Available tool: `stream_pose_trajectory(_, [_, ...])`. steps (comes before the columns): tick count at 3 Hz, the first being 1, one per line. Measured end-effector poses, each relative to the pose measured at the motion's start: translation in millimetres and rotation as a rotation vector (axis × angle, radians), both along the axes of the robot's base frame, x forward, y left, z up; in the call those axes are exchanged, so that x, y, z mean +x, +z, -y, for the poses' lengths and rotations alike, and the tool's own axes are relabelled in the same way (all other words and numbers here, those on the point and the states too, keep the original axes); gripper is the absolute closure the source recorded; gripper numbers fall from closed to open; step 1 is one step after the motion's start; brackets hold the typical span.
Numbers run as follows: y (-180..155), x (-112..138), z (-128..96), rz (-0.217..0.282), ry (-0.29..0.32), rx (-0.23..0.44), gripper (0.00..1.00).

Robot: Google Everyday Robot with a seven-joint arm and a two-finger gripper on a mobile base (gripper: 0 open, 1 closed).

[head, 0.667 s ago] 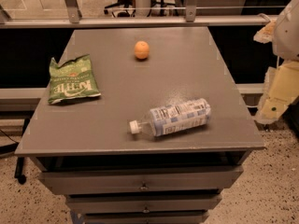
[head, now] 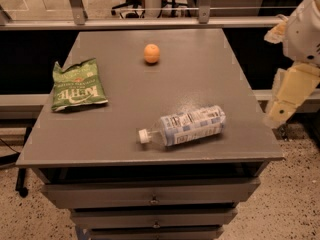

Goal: Move orange near blue plastic bottle

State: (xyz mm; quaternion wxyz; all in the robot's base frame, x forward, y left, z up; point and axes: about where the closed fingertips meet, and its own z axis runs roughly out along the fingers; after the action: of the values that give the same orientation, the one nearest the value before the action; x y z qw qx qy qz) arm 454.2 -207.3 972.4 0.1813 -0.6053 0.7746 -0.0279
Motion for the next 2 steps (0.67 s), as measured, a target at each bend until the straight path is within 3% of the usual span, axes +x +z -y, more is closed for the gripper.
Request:
stream_pose_trajectory(1, [-14, 39, -28, 0.053, 0.032, 0.08, 0.0])
stream_pose_trajectory(2, [-24, 94, -66, 0.102, 0.03, 0.222, 0.0])
